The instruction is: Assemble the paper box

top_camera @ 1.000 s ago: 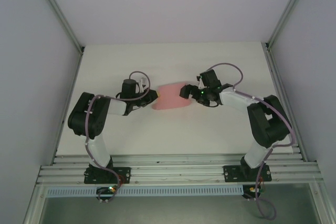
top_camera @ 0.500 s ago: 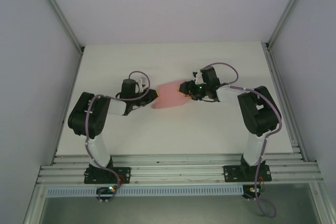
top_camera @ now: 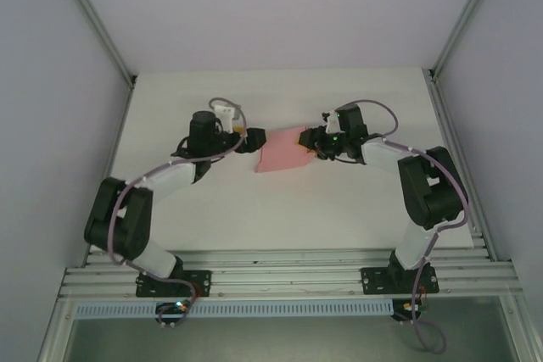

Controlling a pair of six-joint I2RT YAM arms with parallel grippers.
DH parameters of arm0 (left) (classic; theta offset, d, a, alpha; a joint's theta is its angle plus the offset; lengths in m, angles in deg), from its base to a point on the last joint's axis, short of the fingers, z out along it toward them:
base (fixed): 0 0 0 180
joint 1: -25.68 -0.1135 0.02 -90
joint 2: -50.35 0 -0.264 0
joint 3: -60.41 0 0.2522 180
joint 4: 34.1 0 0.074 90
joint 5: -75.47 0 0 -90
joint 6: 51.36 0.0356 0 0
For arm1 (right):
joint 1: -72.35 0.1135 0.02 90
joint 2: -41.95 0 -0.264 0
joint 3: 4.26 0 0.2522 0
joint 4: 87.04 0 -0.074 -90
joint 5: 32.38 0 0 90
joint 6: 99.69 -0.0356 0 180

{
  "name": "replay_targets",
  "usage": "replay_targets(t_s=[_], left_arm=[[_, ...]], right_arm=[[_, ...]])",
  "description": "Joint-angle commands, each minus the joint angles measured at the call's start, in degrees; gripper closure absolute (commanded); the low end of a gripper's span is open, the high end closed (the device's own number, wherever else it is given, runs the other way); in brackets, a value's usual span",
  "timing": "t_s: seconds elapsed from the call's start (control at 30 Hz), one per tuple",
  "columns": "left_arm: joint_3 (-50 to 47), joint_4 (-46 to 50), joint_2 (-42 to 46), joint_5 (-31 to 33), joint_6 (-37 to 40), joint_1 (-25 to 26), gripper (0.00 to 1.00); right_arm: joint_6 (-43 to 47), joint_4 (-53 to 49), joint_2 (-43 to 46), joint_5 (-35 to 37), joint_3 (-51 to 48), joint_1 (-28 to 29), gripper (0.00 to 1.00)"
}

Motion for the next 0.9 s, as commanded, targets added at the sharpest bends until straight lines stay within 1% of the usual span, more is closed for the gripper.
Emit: replay_targets(t_s=[0.0,0.03,0.07,0.13,0.2,0.27,0.3,0.33,0.4,0.47,0.6,0.7,0.8,0.87], left_arm=[[2.1,15.1,3.0,15.5,28.7,10.0,0.00],[2.1,16.9,3.3,19.2,35.2,13.3,0.00],[1.6,16.8,3.3,22.9,39.8,15.9,0.00],[-0.5,12.6,3.3,29.1,46.8,19.9,0.00],[-1.8,9.3,3.3,29.9,50.3,21.1,0.00],[-0.9,9.2,2.8,29.3,51.8,21.3,0.00],[0.1,10.1,2.3,29.1,52.3,21.2,0.00],[0.8,10.7,1.9,28.6,53.0,21.2,0.00],[1.9,11.9,1.0,27.6,54.7,21.2,0.00],[2.7,12.5,0.3,27.4,55.5,21.2,0.00],[3.3,11.8,-1.2,29.1,58.1,21.2,0.00],[4.7,13.0,-2.2,28.3,58.8,21.2,0.00],[5.3,13.2,-2.7,28.5,59.1,21.2,0.04],[5.0,11.7,-2.7,28.7,59.0,21.0,0.11]], right_arm=[[-2.4,-6.1,1.9,-4.9,1.6,-2.1,0.58],[-3.7,-7.8,2.0,-5.8,2.2,-2.9,0.60],[-4.4,-9.9,1.9,-6.6,3.0,-3.4,0.60],[-5.3,-15.4,1.5,-8.2,5.1,-4.4,0.60],[-6.9,-16.9,1.3,-10.2,5.8,-5.2,0.59],[-9.4,-20.8,0.0,-13.4,7.0,-6.2,0.60],[-10.6,-22.3,-0.8,-15.8,7.5,-6.5,0.61],[-12.0,-22.5,-1.6,-18.5,7.5,-6.6,0.63],[-14.6,-20.4,-2.2,-21.1,6.5,-6.7,0.62],[-15.4,-20.5,-2.2,-22.1,6.2,-6.8,0.62],[-15.5,-22.0,-1.6,-23.2,6.7,-7.2,0.60],[-12.4,-26.8,-2.0,-23.9,8.6,-7.2,0.60],[-12.4,-27.0,-2.4,-25.2,8.5,-7.3,0.60],[-12.3,-27.3,-2.6,-25.5,8.3,-7.2,0.60]])
